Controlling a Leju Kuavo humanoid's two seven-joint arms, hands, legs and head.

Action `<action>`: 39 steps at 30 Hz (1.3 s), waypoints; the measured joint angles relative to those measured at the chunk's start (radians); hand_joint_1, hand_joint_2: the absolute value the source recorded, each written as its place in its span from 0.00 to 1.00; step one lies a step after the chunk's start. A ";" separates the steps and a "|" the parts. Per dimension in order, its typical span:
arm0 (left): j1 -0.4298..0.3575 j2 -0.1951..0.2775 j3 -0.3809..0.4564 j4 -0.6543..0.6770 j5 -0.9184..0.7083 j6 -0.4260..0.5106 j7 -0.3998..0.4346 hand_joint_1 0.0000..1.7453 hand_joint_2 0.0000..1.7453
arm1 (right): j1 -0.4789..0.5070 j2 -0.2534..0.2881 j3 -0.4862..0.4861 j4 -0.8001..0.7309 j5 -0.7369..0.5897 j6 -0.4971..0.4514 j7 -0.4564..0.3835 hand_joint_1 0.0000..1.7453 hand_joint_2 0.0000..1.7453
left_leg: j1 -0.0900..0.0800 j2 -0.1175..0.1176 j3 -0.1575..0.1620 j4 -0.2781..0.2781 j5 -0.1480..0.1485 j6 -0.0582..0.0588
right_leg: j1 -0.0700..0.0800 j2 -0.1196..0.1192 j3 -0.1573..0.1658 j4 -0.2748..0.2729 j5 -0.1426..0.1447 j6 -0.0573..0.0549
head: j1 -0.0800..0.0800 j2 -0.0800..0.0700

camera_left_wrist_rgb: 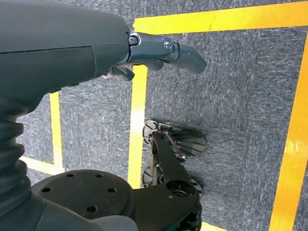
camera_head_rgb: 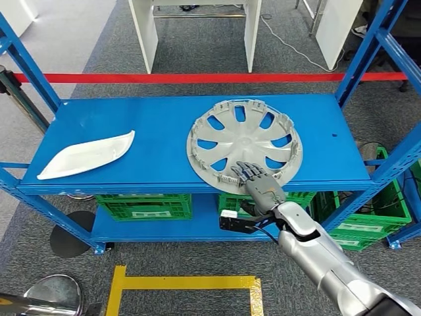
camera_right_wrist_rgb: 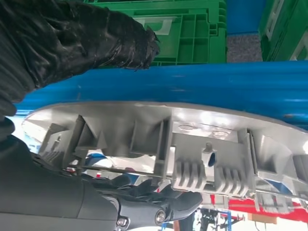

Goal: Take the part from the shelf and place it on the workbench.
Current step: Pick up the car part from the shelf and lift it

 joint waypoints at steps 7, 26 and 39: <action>-0.001 0.000 -0.004 0.000 0.000 -0.002 0.000 0.00 1.00 | -0.023 0.020 0.000 0.045 0.004 0.000 0.002 0.31 1.00 | 0.000 0.000 0.000 0.000 0.000 0.000 | 0.000 0.000 0.000 0.000 0.000 0.000 | 0.000 0.000; -0.001 0.000 -0.004 0.000 0.000 -0.005 0.002 0.00 1.00 | -0.043 0.041 0.000 0.077 0.021 -0.043 -0.001 1.00 1.00 | 0.000 0.000 0.000 0.001 0.000 0.000 | 0.000 0.000 0.001 0.000 0.001 0.001 | 0.000 0.000; -0.001 0.000 -0.004 0.000 0.001 -0.004 0.002 0.00 1.00 | -0.028 0.046 0.005 0.062 0.030 -0.067 0.006 1.00 1.00 | 0.000 0.000 0.000 0.001 0.000 0.000 | 0.000 0.000 0.000 0.000 0.001 0.001 | 0.000 0.000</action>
